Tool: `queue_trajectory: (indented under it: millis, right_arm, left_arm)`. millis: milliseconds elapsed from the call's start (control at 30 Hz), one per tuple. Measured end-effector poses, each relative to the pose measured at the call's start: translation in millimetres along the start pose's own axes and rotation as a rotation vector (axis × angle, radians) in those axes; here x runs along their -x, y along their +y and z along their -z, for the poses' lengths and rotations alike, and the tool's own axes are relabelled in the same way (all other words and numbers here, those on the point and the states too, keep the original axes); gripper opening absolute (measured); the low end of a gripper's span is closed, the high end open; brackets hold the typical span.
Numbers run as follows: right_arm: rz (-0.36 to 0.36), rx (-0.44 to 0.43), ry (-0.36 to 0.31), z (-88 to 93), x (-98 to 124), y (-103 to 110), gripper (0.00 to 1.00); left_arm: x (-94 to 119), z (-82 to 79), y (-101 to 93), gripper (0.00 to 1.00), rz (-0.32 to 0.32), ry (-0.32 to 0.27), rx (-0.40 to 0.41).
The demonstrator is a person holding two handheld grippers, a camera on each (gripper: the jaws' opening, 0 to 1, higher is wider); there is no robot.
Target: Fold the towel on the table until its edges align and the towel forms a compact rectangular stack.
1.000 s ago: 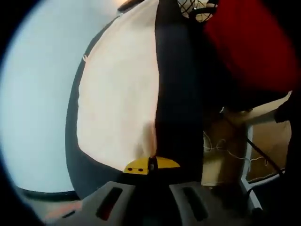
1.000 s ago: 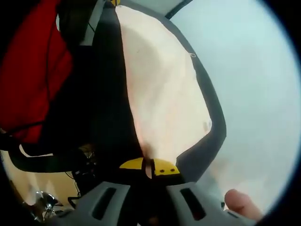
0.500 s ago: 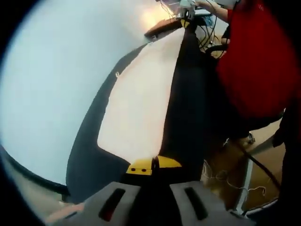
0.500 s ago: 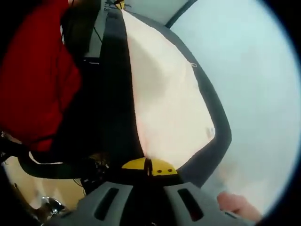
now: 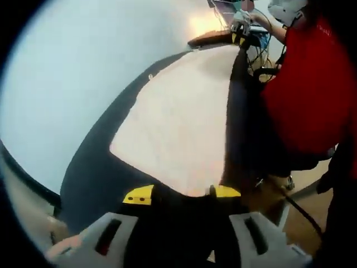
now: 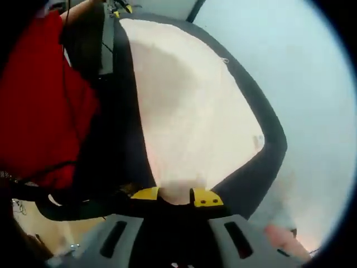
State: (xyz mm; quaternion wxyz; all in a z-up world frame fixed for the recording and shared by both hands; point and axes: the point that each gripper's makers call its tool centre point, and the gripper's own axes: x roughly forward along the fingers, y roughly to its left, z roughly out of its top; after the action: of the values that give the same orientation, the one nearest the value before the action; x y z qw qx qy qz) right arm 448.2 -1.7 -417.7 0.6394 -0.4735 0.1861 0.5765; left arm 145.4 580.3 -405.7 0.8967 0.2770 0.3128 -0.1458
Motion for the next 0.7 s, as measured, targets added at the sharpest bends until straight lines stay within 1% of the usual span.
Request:
queue_trajectory:
  millis: [33,67,100,133,167,200,233,267,300,367,500,533,600,667,700]
  right_arm:
    - [-0.007,-0.011,-0.025,-7.6,6,-7,0.17]
    - [-0.001,-0.011,-0.021,-12.0,11,-19,0.18]
    - [0.008,0.005,-0.022,-19.2,12,-30,0.18]
    - [0.019,0.029,-0.039,-30.8,10,-42,0.18]
    - [0.025,0.041,-0.061,-40.8,6,-53,0.18]
    - [0.024,0.043,-0.055,-44.8,2,-63,0.18]
    - [0.032,0.046,-0.047,-46.9,-2,-74,0.18]
    - [0.049,0.057,-0.037,-47.3,-4,-87,0.19]
    - [0.072,0.066,-0.033,-48.3,-8,-102,0.19]
    - [0.079,0.07,-0.03,-48.3,-14,-114,0.19]
    - [0.115,0.082,-0.022,-46.8,-29,-140,0.2]
    - [0.124,0.088,-0.022,-47.9,-33,-145,0.21]
    - [0.126,0.089,-0.02,-49.8,-44,-156,0.21]
    - [0.128,0.093,-0.013,-51.3,-55,-165,0.23]
    - [0.133,0.103,-0.007,-52.0,-60,-170,0.25]
  left_arm:
    - [4,-7.5,19.3,0.32,-0.025,-0.034,0.022]
    - [4,-17.7,35.1,0.32,-0.035,-0.068,0.032]
    - [2,-26.0,43.7,0.31,-0.033,-0.096,0.037]
    - [-2,-36.0,58.2,0.31,-0.033,-0.129,0.051]
    - [-13,-45.4,75.8,0.32,-0.033,-0.141,0.063]
    - [-22,-49.4,87.6,0.32,-0.035,-0.134,0.06]
    - [-34,-54.7,95.8,0.32,-0.036,-0.135,0.06]
    - [-44,-55.1,102.6,0.32,-0.024,-0.117,0.065]
    - [-54,-53.1,109.9,0.32,-0.011,-0.101,0.072]
    - [-72,-51.8,121.6,0.32,-0.003,-0.085,0.073]
    - [-104,-40.8,138.4,0.31,0.023,-0.033,0.095]
    - [-111,-33.4,139.2,0.31,0.038,0.009,0.084]
    - [-125,-24.3,148.2,0.31,0.032,0.059,0.042]
    - [-137,-8.8,159.0,0.31,0.042,0.141,0.041]
    - [-145,-6.1,161.2,0.3,0.056,0.149,0.068]
